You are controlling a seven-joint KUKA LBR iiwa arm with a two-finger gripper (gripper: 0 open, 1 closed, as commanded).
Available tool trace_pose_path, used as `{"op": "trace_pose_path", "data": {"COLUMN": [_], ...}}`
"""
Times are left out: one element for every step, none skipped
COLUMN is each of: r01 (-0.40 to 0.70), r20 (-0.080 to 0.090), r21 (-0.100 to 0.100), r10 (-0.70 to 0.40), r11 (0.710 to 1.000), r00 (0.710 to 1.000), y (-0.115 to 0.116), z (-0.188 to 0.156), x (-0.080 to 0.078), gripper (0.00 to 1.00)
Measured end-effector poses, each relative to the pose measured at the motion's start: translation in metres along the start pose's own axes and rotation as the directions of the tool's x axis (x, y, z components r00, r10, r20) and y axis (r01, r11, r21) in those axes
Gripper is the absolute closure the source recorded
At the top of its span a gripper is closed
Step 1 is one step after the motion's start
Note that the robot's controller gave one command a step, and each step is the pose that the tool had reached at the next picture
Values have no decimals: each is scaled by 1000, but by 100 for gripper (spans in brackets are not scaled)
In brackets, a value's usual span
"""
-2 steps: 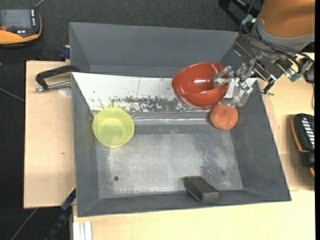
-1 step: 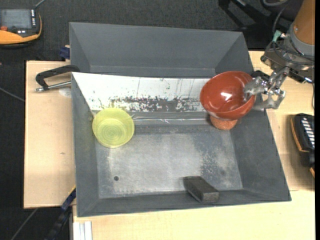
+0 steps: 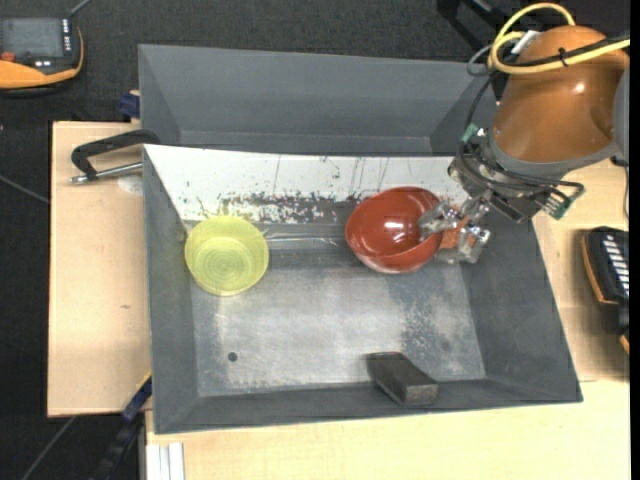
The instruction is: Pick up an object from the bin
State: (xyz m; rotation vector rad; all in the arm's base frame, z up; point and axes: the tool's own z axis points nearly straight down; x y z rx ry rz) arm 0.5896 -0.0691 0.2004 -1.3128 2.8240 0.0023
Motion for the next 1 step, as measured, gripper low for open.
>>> {"op": "trace_pose_path", "data": {"r01": [277], "r20": [5], "r21": [9], "r10": [-277], "r11": [961], "r00": [961], "y": [-1], "z": [-117], "x": [-2], "gripper": [100]}}
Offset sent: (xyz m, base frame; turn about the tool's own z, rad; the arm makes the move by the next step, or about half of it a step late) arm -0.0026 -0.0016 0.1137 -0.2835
